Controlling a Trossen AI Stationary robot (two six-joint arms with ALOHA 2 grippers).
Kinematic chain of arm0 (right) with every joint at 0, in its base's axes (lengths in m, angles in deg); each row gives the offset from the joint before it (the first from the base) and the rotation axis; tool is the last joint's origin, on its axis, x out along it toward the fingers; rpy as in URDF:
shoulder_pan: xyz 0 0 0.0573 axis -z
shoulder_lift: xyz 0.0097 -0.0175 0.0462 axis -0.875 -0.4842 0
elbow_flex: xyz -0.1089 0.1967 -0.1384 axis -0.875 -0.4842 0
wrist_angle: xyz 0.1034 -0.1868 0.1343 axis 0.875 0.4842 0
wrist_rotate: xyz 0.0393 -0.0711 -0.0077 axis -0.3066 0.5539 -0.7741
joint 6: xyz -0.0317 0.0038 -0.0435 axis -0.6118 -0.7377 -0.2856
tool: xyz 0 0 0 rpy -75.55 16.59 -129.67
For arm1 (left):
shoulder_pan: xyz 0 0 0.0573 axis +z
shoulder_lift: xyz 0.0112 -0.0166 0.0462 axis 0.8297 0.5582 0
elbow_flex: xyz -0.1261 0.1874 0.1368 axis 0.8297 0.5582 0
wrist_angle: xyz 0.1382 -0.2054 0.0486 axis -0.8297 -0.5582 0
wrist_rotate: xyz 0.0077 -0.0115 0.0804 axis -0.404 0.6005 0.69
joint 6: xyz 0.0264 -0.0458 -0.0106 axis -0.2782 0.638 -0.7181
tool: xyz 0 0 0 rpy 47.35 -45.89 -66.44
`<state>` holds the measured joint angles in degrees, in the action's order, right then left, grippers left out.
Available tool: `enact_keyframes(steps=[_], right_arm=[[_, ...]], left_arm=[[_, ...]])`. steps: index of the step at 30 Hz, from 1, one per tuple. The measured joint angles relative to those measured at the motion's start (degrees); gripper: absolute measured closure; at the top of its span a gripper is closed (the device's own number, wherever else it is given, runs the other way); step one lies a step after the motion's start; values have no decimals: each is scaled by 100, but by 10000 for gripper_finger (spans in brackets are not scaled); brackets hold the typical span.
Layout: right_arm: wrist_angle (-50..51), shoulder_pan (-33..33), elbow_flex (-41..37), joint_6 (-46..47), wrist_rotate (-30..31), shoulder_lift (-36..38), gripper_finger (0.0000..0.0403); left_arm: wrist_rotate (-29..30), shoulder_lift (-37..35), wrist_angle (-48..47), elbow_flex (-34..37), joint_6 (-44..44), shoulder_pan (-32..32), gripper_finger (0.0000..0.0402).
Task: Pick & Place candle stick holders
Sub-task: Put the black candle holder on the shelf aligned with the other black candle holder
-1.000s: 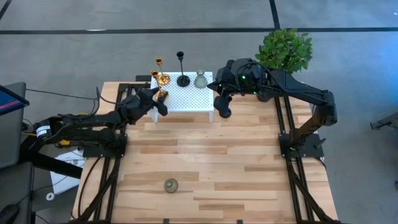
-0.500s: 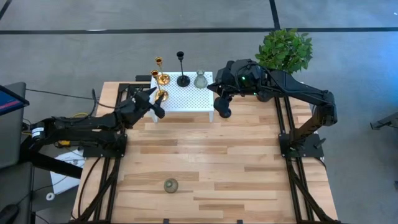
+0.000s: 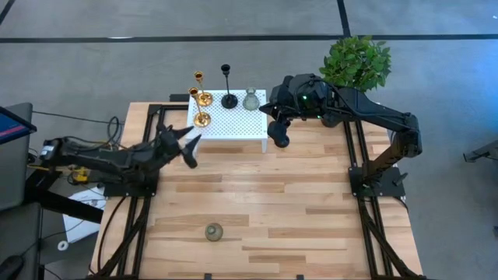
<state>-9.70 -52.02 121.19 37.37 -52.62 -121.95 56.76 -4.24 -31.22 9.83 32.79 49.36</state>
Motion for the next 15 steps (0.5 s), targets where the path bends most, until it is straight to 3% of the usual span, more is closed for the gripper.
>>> enact_keyframes(steps=[8, 15], right_arm=[[242, -11, 2, 52, 0, 0, 403], [698, -320, 2, 215, 129, 0, 403]], left_arm=[[3, -31, -10, -2, 95, -1403, 265], [80, -36, 19, -2, 339, -2106, 330]])
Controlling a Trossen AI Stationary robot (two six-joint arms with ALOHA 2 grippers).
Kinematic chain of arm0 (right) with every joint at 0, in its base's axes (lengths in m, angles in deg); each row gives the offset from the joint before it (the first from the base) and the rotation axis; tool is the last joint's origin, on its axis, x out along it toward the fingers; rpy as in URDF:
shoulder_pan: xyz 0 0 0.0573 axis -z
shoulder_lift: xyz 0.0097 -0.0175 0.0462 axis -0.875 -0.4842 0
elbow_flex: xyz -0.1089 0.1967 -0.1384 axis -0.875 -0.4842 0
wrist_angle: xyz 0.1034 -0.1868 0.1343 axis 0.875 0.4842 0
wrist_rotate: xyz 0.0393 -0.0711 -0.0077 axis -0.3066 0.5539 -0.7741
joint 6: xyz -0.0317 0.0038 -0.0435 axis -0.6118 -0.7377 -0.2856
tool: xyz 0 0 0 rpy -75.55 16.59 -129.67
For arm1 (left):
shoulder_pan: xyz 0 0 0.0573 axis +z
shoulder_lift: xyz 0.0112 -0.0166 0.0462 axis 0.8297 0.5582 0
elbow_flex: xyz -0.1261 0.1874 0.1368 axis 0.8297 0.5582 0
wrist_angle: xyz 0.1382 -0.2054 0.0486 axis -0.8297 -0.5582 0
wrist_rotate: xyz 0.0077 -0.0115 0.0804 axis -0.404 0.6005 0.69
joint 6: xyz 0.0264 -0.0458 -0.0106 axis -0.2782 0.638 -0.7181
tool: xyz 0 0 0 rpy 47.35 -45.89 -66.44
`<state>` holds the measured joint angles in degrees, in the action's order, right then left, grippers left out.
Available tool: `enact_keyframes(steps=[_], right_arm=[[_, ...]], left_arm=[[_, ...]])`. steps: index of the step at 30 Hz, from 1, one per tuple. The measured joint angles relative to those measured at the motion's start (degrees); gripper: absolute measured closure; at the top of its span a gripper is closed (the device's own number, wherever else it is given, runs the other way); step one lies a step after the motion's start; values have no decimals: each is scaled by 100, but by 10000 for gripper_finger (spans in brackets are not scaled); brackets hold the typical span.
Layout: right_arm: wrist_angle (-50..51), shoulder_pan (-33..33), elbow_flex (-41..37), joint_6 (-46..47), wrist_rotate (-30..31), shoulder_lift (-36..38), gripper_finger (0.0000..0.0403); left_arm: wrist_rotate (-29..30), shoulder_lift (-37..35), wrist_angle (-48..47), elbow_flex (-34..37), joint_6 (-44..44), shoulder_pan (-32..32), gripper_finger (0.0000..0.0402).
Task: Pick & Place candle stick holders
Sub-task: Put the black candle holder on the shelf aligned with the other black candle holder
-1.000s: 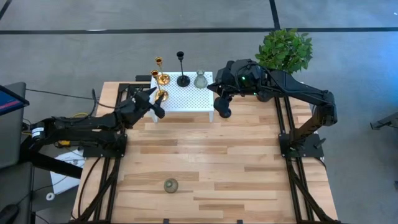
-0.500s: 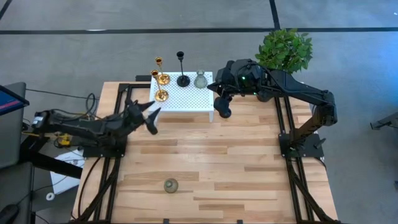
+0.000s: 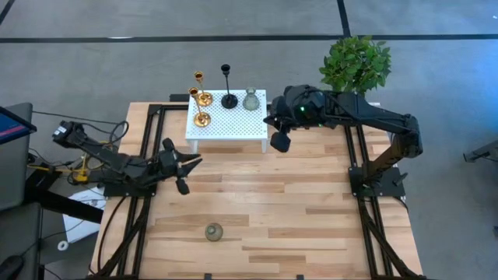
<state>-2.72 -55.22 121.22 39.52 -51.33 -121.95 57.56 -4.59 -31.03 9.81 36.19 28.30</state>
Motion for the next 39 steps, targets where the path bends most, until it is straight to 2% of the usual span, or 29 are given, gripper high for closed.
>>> enact_keyframes(steps=[7, 12, 25, 33, 39], right_arm=[[660, -390, -214, 650, 933, 55, 403], [453, -590, -1101, 1231, 1114, 548, 403], [-1687, -1191, -4208, 2876, 1804, 2322, 403], [-3144, -1215, -5868, 3321, 1993, 2601, 403], [-4084, -1072, -6686, 3382, 1997, 2503, 403]], left_arm=[[200, 0, 5, 0, -7, -220, 394], [200, 0, 13, 0, -2, -234, 394], [195, 2, 155, -4, -24, -232, 397], [195, 2, 220, -4, -33, -232, 397], [195, 0, 257, -4, -35, -232, 395]])
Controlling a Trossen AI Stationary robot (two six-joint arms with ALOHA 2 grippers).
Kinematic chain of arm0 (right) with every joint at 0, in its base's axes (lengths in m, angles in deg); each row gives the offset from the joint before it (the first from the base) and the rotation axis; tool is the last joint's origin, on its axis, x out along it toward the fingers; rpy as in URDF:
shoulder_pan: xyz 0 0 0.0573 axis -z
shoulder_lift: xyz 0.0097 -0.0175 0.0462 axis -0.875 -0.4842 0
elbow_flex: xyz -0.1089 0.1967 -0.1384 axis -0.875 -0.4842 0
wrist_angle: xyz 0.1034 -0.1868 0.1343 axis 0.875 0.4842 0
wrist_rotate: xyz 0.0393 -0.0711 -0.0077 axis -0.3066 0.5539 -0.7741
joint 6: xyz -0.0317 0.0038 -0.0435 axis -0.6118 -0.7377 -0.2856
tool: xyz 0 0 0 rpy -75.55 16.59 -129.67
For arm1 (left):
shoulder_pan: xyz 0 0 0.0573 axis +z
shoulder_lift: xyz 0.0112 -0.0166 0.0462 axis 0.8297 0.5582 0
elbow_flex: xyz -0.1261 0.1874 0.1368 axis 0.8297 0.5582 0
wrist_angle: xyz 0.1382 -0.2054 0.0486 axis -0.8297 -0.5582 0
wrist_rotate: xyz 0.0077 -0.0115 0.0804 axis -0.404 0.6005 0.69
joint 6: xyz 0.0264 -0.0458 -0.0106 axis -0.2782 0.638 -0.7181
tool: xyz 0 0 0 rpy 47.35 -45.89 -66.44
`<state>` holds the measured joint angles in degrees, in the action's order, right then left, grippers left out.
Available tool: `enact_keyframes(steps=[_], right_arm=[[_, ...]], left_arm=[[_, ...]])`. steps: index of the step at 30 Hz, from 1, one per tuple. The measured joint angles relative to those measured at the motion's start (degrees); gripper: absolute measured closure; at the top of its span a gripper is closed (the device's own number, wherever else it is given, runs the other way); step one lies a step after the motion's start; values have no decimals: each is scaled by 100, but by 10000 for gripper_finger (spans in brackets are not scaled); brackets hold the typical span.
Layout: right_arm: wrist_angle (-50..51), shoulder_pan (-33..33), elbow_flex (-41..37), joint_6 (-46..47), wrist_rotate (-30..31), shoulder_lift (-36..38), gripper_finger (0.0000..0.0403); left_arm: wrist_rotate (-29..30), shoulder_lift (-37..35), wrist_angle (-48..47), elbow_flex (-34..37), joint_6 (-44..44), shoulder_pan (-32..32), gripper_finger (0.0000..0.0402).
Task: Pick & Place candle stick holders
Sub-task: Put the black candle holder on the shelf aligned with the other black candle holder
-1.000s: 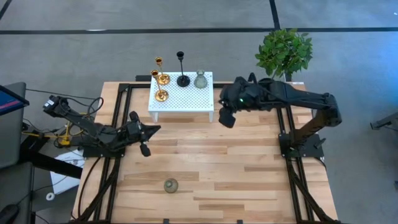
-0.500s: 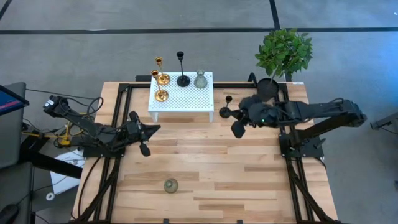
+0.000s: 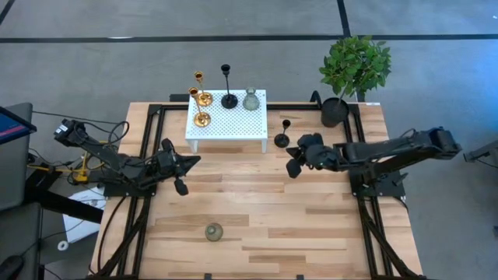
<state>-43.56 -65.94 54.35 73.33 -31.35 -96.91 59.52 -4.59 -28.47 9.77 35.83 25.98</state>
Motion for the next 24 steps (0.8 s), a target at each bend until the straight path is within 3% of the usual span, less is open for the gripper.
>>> enact_keyframes(steps=[6, 16, 20, 24], right_arm=[[-190, 242, -574, 523, 57, -44, 403], [-824, 914, -1058, 520, 134, -99, 400], [-1127, 1143, -1059, -6, -17, -301, 374], [-1634, 1308, -1058, -474, -497, -663, 321]], left_arm=[[0, 2, 10, 0, -18, 0, 397], [61, 2, 10, 0, -22, 0, 397], [62, 2, 10, 0, -20, 0, 395], [63, 2, 10, 0, -20, 0, 397]])
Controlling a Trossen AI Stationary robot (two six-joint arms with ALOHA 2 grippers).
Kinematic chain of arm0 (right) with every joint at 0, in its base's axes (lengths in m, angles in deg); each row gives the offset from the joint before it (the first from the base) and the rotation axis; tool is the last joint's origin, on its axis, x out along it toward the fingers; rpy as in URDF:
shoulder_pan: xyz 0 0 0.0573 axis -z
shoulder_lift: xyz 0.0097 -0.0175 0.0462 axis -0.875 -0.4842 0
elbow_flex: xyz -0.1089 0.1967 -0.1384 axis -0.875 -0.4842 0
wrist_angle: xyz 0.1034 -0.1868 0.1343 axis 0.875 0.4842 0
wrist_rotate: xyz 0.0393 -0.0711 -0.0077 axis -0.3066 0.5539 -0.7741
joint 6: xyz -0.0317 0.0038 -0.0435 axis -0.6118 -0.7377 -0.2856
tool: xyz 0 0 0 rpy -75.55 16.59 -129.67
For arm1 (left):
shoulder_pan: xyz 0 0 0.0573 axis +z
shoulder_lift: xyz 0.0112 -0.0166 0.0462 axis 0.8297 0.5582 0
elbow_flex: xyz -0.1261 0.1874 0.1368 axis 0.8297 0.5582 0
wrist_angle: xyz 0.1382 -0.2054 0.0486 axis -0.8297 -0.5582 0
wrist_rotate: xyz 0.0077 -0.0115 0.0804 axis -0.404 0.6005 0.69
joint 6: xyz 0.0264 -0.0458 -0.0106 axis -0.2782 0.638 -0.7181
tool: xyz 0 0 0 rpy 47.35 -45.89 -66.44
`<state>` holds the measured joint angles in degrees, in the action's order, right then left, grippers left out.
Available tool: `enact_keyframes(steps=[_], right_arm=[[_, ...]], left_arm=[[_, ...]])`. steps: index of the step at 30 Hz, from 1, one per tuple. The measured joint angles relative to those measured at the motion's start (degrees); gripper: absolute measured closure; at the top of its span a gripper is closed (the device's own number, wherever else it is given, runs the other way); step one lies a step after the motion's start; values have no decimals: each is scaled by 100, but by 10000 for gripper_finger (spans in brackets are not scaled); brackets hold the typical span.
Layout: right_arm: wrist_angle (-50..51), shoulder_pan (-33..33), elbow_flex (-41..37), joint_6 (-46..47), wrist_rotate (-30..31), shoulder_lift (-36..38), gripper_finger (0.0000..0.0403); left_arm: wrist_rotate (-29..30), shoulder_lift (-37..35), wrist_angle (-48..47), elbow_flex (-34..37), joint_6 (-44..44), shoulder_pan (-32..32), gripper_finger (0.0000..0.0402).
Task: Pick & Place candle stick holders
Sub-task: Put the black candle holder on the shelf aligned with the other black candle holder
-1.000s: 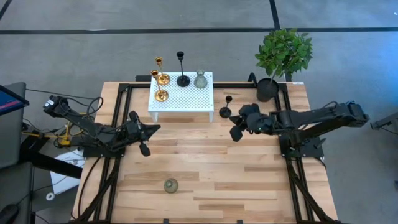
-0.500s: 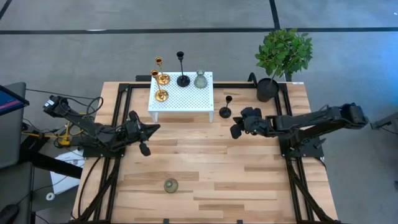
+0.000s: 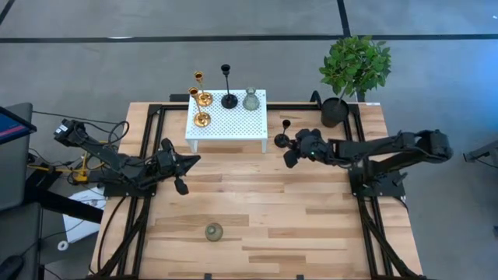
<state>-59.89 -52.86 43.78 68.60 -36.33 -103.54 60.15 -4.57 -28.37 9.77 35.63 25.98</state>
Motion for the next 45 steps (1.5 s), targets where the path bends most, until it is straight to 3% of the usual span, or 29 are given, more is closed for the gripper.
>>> enact_keyframes(steps=[9, 16, 26, 36, 41, 45], right_arm=[[-689, 205, 0, -127, 38, -892, 195], [-1609, 482, -2, -129, 48, -1479, 172], [-2072, 781, 147, -358, 23, -1744, 234], [-2052, 817, 210, -470, 89, -1689, 388], [-1729, 745, 227, -575, 38, -1488, 393], [-626, 679, 426, -580, 124, -969, 396]], left_arm=[[0, 0, 0, 0, 0, 0, 397], [108, 0, 0, 0, 0, 2, 393], [107, 0, 0, 0, 20, 2, 395], [107, 0, 0, 0, 18, 2, 394], [107, -1, 0, 0, 18, 2, 395], [107, -2, 0, 0, 20, 2, 396]])
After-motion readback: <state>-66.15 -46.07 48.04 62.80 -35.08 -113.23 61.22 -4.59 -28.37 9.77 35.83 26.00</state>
